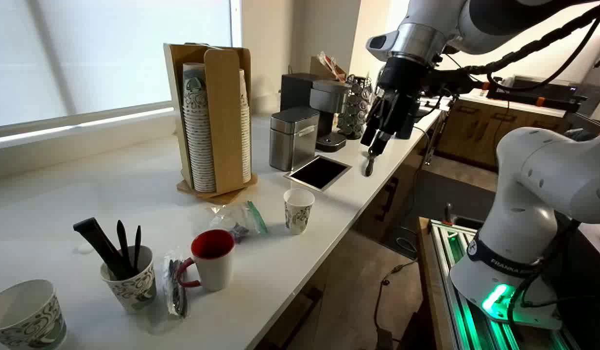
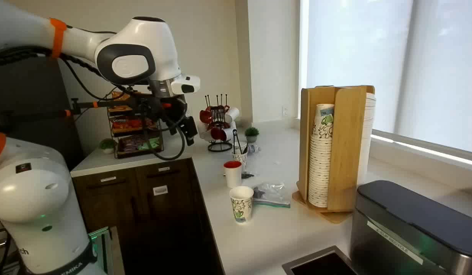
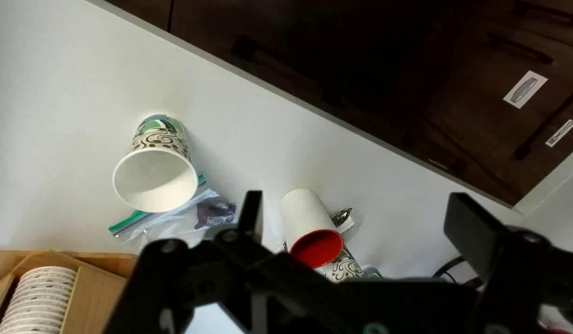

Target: Open the lid of the bin

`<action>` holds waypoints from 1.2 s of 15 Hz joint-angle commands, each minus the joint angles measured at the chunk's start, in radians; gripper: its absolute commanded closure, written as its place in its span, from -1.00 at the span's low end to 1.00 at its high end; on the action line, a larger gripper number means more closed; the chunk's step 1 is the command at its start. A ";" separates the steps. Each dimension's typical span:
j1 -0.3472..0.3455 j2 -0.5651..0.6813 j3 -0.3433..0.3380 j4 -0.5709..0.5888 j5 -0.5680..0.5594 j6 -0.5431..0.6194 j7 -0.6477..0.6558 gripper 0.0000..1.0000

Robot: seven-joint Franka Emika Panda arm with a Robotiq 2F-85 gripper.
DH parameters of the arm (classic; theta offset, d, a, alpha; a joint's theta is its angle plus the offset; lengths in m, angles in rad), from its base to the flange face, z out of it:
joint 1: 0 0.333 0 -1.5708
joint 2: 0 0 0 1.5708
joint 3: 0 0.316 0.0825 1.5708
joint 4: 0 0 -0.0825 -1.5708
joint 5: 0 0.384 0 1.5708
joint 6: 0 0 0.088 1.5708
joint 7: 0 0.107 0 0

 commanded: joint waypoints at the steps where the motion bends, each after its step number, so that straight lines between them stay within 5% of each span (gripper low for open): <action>1: -0.009 0.002 0.008 -0.007 0.007 -0.005 -0.006 -1.00; 9: -0.018 0.001 0.006 -0.023 0.001 0.011 -0.011 -1.00; 13: -0.154 -0.040 -0.041 0.008 -0.108 0.124 -0.022 -1.00; 18: -0.370 0.003 -0.177 0.025 -0.354 0.227 -0.138 -1.00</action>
